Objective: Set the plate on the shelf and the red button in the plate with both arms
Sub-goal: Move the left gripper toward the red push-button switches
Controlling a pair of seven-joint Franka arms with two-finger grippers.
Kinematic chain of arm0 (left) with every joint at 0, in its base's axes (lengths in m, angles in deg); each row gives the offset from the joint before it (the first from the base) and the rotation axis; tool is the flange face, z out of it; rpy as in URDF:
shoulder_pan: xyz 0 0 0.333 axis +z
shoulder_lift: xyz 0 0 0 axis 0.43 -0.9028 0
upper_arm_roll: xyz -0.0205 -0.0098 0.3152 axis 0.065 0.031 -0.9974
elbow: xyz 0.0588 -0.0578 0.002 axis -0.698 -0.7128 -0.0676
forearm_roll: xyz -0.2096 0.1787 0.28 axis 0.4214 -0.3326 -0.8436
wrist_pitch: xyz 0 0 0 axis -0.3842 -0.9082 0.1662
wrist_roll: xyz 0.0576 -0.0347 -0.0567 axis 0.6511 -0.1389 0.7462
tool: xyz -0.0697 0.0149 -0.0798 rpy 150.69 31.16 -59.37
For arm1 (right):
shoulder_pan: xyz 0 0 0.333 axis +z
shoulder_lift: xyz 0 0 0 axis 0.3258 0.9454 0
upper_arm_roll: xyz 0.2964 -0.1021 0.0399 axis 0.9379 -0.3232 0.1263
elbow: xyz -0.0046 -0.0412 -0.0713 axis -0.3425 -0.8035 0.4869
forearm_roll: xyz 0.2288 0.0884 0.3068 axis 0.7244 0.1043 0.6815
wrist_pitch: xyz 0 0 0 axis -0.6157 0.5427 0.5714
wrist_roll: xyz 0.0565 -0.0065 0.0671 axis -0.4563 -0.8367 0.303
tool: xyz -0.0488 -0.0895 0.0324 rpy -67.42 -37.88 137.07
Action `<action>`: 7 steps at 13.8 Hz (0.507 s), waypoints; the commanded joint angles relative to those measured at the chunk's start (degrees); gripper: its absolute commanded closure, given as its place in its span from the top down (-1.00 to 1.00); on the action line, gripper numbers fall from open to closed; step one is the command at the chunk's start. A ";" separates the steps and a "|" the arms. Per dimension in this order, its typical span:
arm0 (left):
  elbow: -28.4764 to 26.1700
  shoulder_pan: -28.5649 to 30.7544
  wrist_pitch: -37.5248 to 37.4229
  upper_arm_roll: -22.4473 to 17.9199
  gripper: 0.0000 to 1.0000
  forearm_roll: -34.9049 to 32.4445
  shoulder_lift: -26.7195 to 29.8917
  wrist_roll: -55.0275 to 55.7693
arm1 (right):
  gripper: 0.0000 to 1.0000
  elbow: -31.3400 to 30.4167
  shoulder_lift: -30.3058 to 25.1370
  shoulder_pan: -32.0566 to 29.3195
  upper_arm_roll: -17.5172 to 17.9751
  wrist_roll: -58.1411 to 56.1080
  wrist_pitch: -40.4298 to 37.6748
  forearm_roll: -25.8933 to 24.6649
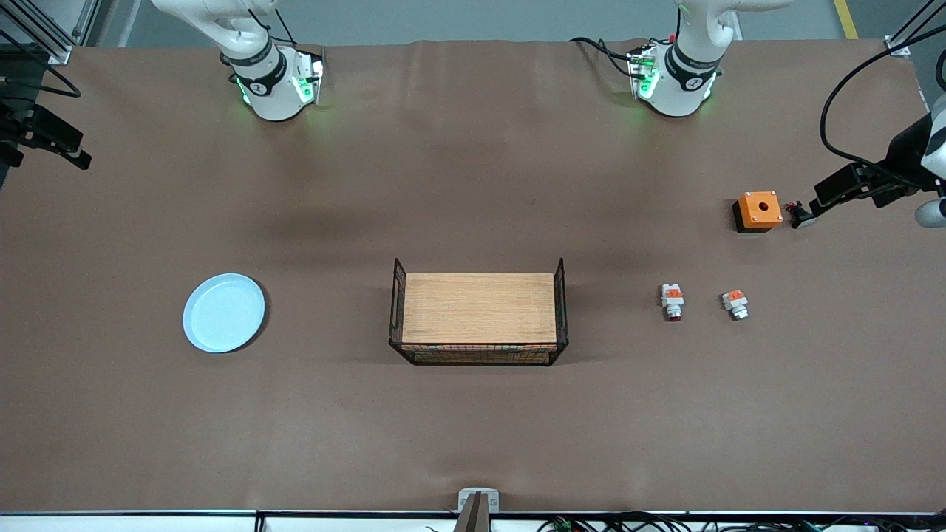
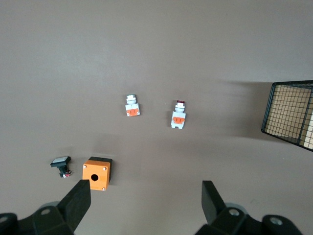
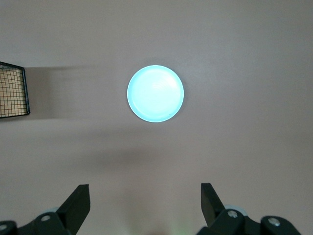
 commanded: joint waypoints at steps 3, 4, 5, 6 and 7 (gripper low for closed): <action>0.59 -0.95 0.52 0.72 0.99 1.14 -8.45 -0.41 | 1.00 -0.46 -1.22 -0.12 0.03 -0.40 -0.09 -0.87; 0.24 -1.21 1.83 1.33 0.99 1.14 -10.30 -0.41 | 1.00 0.24 -1.13 -0.12 0.03 -0.23 -0.09 -0.96; -0.81 -1.56 3.41 1.51 0.99 1.14 -11.45 -0.06 | 1.00 0.42 -0.78 -0.12 0.03 0.04 -0.09 -0.96; -2.65 -2.09 5.78 1.78 0.99 1.14 -11.98 0.12 | 1.00 0.68 0.18 -0.29 -0.06 0.04 0.08 -1.05; -5.01 -2.18 8.67 2.13 0.99 1.14 -12.33 0.12 | 1.00 0.77 1.23 -0.29 0.03 0.13 0.26 -1.05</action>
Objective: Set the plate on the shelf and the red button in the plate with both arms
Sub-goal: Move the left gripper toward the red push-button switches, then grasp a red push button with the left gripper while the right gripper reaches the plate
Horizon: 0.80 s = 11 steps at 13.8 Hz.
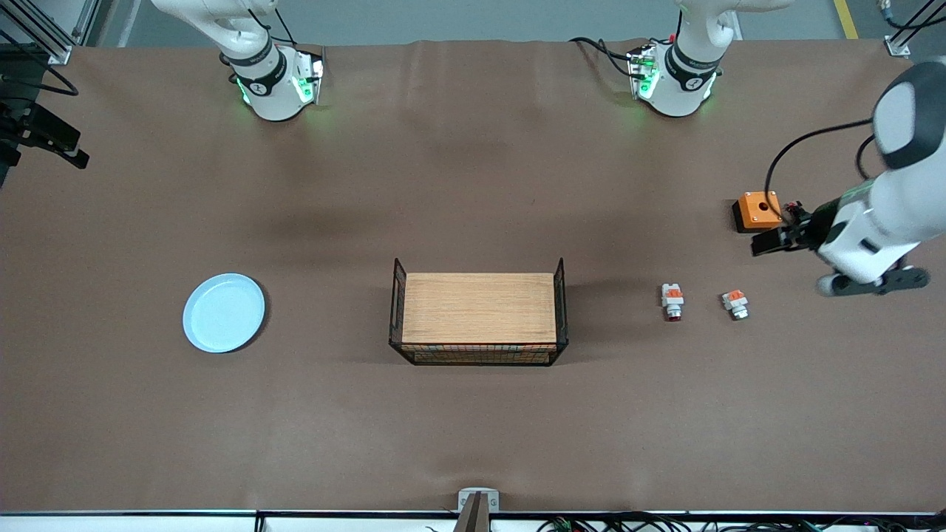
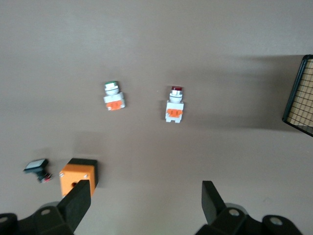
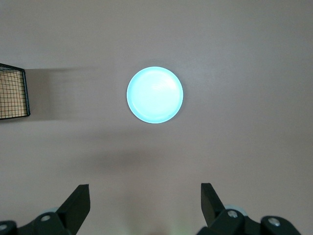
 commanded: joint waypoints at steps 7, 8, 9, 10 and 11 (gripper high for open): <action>-19.13 -0.46 23.78 2.43 0.99 1.17 -0.59 0.03 | 1.00 0.74 9.10 -2.30 -0.10 -0.50 2.08 -1.30; -20.54 -0.46 26.24 2.43 0.99 1.17 -1.29 0.11 | 1.00 1.09 10.16 -2.57 -0.10 -0.68 2.52 -1.30; -21.86 -0.46 28.70 2.52 0.99 1.17 -1.91 0.12 | 1.00 1.10 10.95 -2.57 -0.10 -1.03 3.74 -1.30; -22.92 -0.46 30.81 2.52 0.99 1.26 -2.53 0.12 | 1.00 1.10 12.44 -2.49 -0.10 -1.12 4.80 -1.48; -23.71 -0.54 32.75 2.52 0.99 1.17 -3.05 0.03 | 1.00 1.27 14.02 -2.66 -0.10 -1.03 4.90 -1.65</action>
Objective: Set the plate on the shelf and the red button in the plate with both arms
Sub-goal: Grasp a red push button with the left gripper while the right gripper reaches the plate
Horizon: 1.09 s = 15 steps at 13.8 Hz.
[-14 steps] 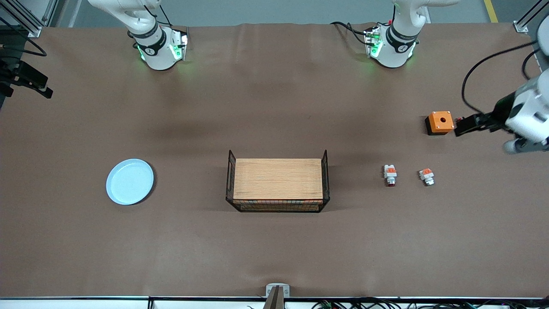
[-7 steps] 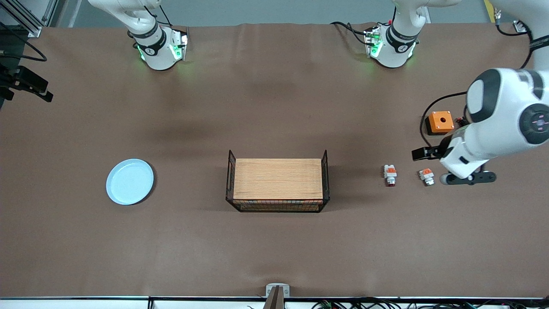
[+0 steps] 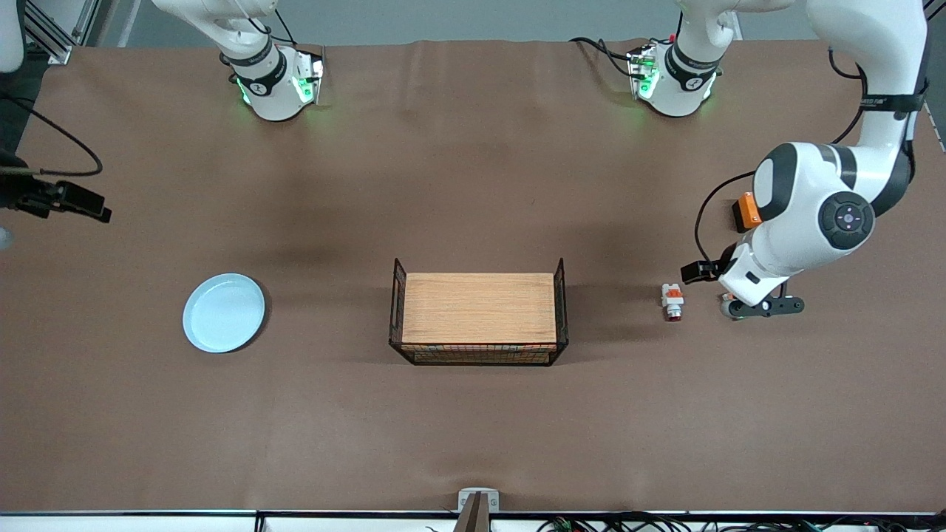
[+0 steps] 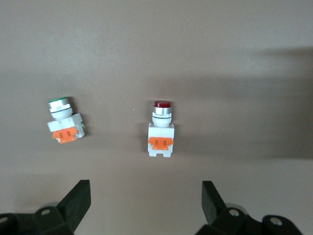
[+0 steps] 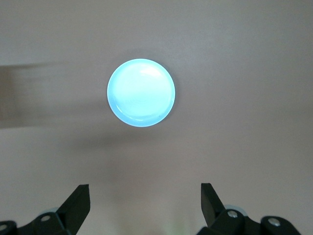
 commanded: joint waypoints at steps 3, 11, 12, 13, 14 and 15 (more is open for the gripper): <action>-2.64 -0.19 8.07 0.97 0.99 1.16 -2.86 -0.03 | 1.00 1.71 4.65 -1.51 0.34 -0.38 0.78 -1.12; -2.28 -0.02 20.48 2.03 0.99 1.07 -11.39 -0.11 | 1.00 -15.14 6.50 -3.36 0.52 -0.11 25.18 1.43; -2.20 -0.02 20.57 2.03 0.99 1.07 -11.83 -0.11 | 1.00 -17.42 6.68 -3.36 0.52 -0.46 28.70 1.34; -2.20 -0.02 20.66 2.03 0.99 1.07 -12.27 -0.20 | 1.00 -19.88 7.20 -3.53 0.52 -0.81 33.08 1.43; -2.20 -0.02 21.18 2.03 0.99 0.72 -12.88 -0.20 | 1.00 -21.91 7.82 -3.88 0.52 -1.86 36.78 1.69; -2.28 -0.10 22.06 2.03 0.99 0.63 -13.67 -0.20 | 1.00 -23.15 8.95 -4.23 0.60 -3.09 39.69 1.95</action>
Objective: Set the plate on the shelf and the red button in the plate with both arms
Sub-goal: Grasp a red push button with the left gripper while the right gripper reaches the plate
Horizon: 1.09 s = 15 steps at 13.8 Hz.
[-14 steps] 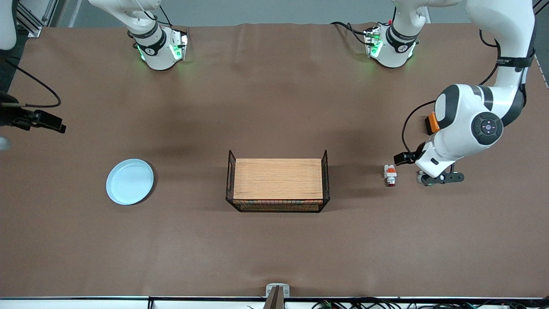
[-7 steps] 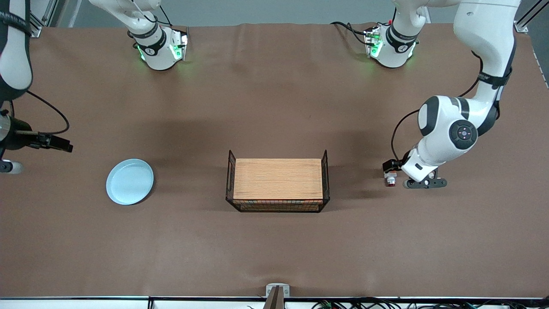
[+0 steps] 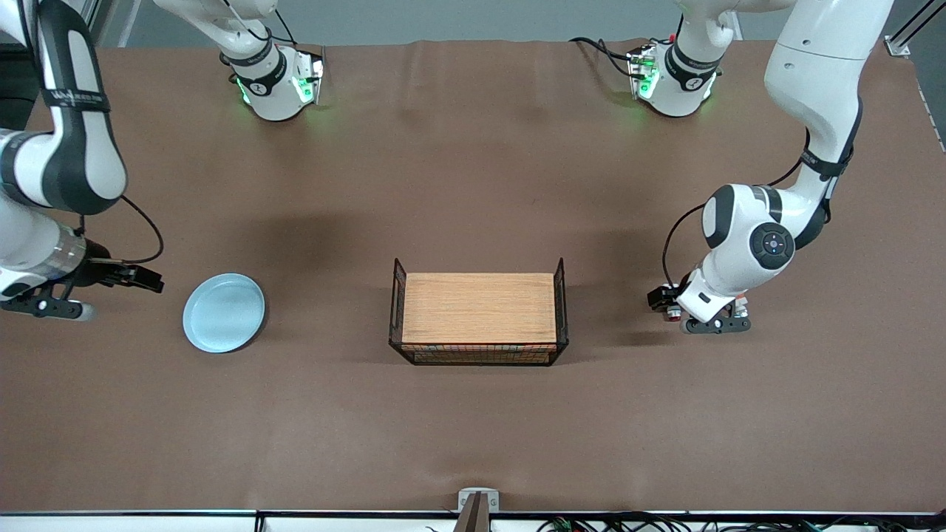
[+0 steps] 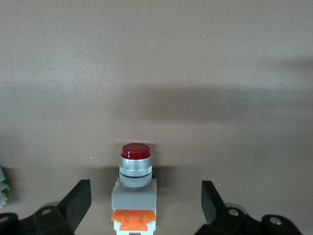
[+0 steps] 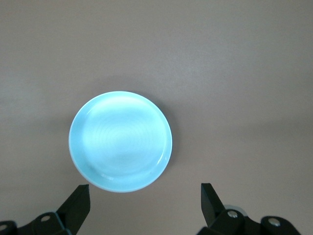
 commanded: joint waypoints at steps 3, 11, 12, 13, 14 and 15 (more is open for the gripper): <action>-0.23 -0.16 1.89 0.01 0.99 0.54 -2.01 -0.39 | 1.00 -3.49 5.93 -3.81 0.73 -10.66 11.43 6.11; -1.02 -0.07 0.76 0.01 0.38 0.54 -1.66 -0.91 | 1.00 -2.09 16.22 -3.99 0.55 -14.74 21.83 10.00; -1.11 -0.07 -0.29 0.01 0.27 0.54 -1.57 -1.00 | 1.00 -1.47 16.84 -3.73 0.55 -14.66 21.83 9.91; -1.11 0.02 -1.00 0.01 0.22 0.54 -1.39 -1.18 | 1.00 -0.68 17.54 -3.82 0.55 -14.74 21.74 9.83; -1.11 0.02 -1.18 0.01 0.10 0.54 -1.39 -1.27 | 1.00 -0.24 18.24 -3.82 0.55 -14.74 21.74 9.56; -1.11 0.02 -1.36 0.01 -0.03 0.54 -1.31 -1.27 | 1.00 0.20 18.95 -3.91 0.46 -14.83 21.65 9.48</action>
